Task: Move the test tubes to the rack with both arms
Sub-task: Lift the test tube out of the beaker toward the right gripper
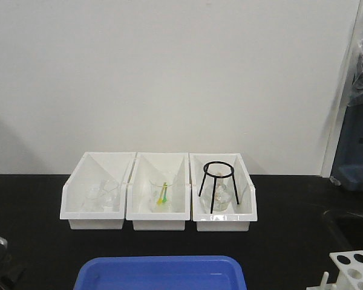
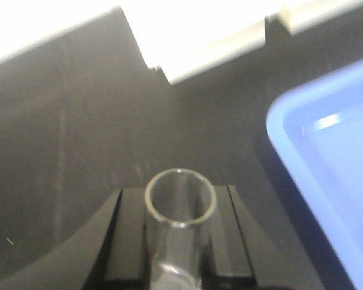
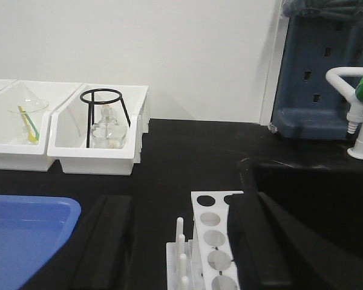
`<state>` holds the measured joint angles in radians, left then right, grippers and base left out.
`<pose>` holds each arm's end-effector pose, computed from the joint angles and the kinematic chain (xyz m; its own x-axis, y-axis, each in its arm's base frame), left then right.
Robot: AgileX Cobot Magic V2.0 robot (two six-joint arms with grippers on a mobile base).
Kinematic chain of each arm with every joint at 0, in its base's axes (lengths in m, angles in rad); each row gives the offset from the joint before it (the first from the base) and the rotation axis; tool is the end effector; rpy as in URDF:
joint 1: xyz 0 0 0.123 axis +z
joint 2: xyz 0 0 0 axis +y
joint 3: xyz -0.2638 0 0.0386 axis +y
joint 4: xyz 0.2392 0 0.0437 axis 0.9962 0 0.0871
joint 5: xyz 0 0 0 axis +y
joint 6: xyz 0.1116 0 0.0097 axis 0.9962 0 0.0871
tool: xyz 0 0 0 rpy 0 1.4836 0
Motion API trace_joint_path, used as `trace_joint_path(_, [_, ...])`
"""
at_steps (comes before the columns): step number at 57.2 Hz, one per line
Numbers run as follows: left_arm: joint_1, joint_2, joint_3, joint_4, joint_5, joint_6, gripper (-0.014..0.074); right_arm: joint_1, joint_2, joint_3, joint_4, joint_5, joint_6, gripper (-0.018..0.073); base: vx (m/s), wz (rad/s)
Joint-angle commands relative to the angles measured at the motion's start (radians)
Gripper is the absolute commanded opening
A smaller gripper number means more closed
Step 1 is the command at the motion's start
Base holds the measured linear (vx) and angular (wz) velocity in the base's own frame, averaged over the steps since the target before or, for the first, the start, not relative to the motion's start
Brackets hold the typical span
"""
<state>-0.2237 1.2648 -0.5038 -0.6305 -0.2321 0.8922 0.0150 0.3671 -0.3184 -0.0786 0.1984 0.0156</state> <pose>0.2558 -0.0426 0.2011 -0.4098 0.3687 -0.8343 0.2223 0.9274 0.3007 0.1193 0.0001 0.2679 -0.1583 -0.0638 -0.9853 -0.0095 0.9980 -0.0631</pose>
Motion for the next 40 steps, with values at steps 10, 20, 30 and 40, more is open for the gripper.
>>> trace_joint_path(10, [-0.004, -0.163, -0.030, -0.001, -0.070, -0.009, -0.0002, -0.005, 0.013, -0.035, -0.001, -0.009, -0.004, 0.0424, 0.00, 0.00])
trace_joint_path(20, [-0.004, -0.245, -0.082, -0.001, -0.023, -0.013, -0.0001, -0.005, 0.017, -0.035, 0.002, 0.050, -0.004, 0.0424, 0.00, 0.00])
trace_joint_path(30, [-0.004, -0.253, -0.213, -0.001, 0.059, -0.130, -0.0001, -0.005, 0.083, -0.036, 0.030, 0.119, -0.027, 0.0424, 0.00, 0.00])
trace_joint_path(40, [-0.032, -0.215, -0.294, -0.001, 0.093, -0.251, -0.0001, -0.005, 0.194, -0.036, 0.186, 0.041, -0.215, 0.0424, 0.00, 0.00])
